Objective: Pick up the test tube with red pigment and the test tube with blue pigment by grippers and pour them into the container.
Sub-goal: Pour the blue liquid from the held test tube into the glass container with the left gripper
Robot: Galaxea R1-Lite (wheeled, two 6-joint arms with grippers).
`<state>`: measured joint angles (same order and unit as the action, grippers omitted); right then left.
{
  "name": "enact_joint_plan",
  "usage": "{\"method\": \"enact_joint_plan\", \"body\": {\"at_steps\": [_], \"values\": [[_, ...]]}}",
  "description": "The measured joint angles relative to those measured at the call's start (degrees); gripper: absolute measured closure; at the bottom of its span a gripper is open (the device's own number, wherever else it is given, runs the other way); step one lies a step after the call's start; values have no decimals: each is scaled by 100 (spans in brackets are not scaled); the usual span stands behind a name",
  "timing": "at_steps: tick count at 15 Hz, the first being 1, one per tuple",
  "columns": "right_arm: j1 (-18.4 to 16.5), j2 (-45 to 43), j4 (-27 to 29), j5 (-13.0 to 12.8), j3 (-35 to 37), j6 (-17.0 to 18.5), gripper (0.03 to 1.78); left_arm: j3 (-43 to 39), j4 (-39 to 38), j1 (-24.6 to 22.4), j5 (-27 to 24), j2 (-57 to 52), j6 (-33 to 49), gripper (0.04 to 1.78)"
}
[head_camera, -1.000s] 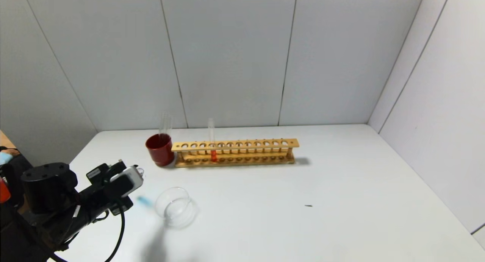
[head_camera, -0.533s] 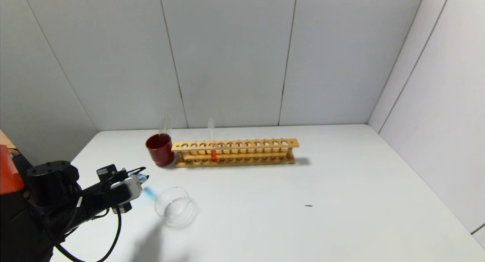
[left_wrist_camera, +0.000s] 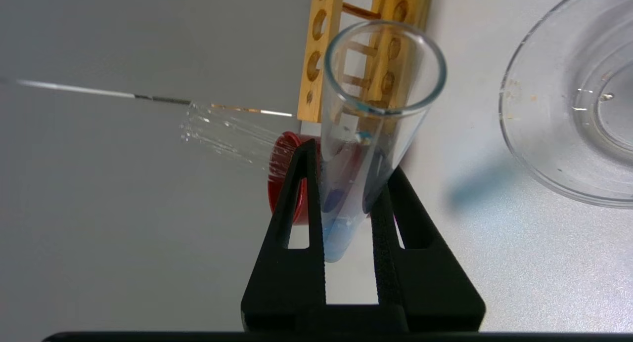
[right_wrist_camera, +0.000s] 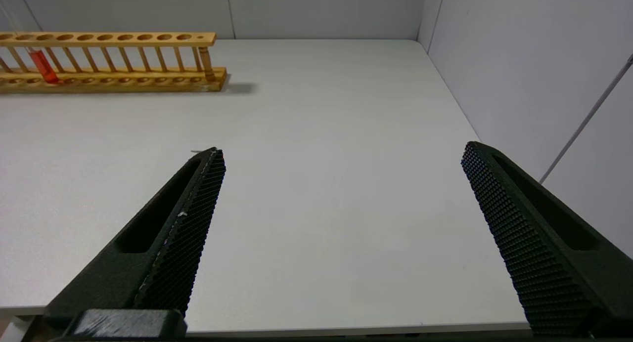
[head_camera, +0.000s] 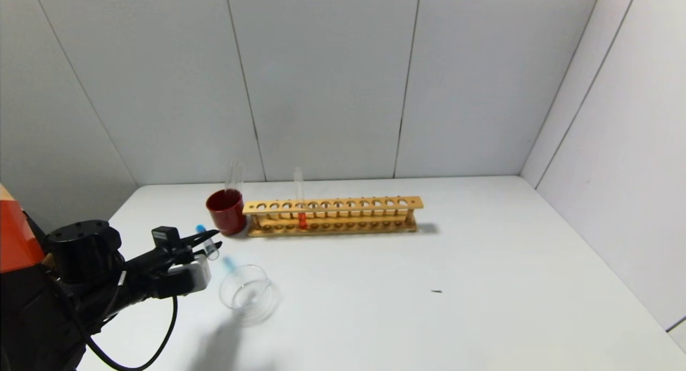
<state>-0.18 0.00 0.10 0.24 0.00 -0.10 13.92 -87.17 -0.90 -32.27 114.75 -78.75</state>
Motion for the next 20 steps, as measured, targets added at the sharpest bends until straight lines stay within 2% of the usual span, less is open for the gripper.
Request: {"method": "enact_joint_plan", "body": {"at_steps": [9,20], "values": [[0,0,0,0,0,2,6,118,0,-6,7,165,-796,150],[2,0,0,0,0,0,6,501,2,22,188,490,-1298,150]]}}
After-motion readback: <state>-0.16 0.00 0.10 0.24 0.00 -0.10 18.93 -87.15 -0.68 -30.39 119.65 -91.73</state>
